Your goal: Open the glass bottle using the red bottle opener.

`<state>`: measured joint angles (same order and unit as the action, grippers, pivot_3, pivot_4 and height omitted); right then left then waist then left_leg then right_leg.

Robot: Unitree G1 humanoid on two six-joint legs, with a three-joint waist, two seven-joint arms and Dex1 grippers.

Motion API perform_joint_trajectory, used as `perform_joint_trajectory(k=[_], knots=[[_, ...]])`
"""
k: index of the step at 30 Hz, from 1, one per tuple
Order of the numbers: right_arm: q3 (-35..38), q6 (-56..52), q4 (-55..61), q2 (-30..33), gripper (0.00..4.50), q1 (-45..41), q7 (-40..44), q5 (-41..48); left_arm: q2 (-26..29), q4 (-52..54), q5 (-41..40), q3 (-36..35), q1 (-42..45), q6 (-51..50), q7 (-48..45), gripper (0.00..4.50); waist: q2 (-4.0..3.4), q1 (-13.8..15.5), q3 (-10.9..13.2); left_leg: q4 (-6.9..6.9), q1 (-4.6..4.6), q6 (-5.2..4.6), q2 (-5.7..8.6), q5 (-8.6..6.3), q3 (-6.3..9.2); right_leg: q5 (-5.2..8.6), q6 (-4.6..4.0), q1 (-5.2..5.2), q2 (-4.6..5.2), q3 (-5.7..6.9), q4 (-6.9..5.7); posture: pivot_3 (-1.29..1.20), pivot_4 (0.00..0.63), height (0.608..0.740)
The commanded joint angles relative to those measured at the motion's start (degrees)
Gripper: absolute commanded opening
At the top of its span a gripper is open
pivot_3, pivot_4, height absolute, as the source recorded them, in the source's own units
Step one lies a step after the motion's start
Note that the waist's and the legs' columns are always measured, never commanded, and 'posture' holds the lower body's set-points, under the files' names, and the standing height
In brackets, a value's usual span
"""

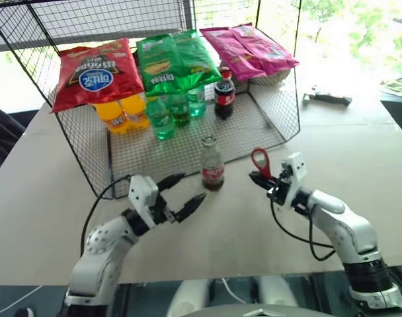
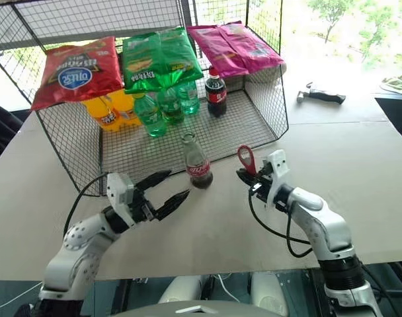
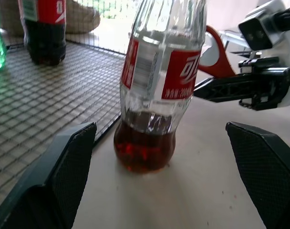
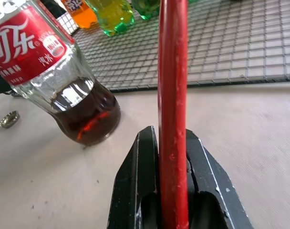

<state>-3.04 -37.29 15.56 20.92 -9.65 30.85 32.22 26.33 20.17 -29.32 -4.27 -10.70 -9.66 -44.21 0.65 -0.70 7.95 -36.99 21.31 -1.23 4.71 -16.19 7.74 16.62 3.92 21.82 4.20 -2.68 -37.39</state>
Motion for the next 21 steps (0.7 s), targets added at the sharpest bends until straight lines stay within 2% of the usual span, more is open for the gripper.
perform_joint_trajectory(k=[1, 3, 6, 9, 15, 21], knots=[[2.9, -2.1, 3.9, 2.6, 1.20, 0.6, 0.8, 1.7, 0.7, 5.5, -0.5, -1.8, -3.8, -0.6, 1.5, 4.50, 0.01, 0.1, 0.0, 0.00, 0.01, -0.13, 0.00, -0.07, 0.01, 0.00, 0.00, 0.00, 0.00, 0.01, 0.01, 0.00, 0.150, 0.740], [3.7, -3.0, 4.2, 3.8, 1.99, 1.1, 1.5, 2.2, 0.8, 7.1, -1.2, -2.4, -6.0, -0.9, 1.7, 4.50, 0.01, 0.1, 0.0, 0.00, 0.01, -0.18, 0.00, -0.11, 0.01, 0.00, 0.00, 0.00, 0.01, 0.00, 0.02, 0.00, 0.150, 0.740], [4.2, -1.2, 4.3, 6.7, 3.55, 3.0, 3.9, 0.9, 1.0, 9.4, -1.5, -3.4, -10.4, -1.5, 2.3, 4.50, -0.01, 0.3, 0.0, 0.00, 0.06, -0.19, 0.00, -0.12, 0.05, 0.00, 0.00, -0.01, 0.03, 0.01, 0.08, 0.00, 0.150, 0.740], [5.2, 1.0, 4.8, 9.8, 4.44, 6.1, 7.3, 0.4, 0.9, 10.8, -0.7, -4.5, -13.7, -2.0, 3.5, 4.50, -0.02, 0.4, 0.0, 0.00, 0.16, -0.19, 0.00, -0.12, 0.11, 0.00, 0.00, 0.00, 0.04, 0.04, 0.19, 0.00, 0.150, 0.740], [10.7, 14.7, 3.9, 13.3, 4.44, 15.9, 17.2, -1.0, -0.2, 11.4, 4.5, -5.8, -19.3, -2.1, 9.7, 4.50, -0.04, 0.9, 0.0, -0.02, 0.38, -0.15, 0.01, -0.11, 0.23, -0.01, 0.01, 0.00, 0.06, 0.19, 0.48, 0.00, 0.150, 0.740], [13.9, 26.4, 0.1, 16.7, 4.44, 21.3, 23.6, -5.0, 1.6, 11.7, 6.7, -6.9, -23.1, 0.2, 8.4, 4.50, -0.05, 1.4, 0.0, -0.10, 0.37, -0.22, 0.01, -0.15, 0.18, -0.02, 0.03, -0.04, 0.07, 0.19, 0.51, 0.00, 0.150, 0.740]])
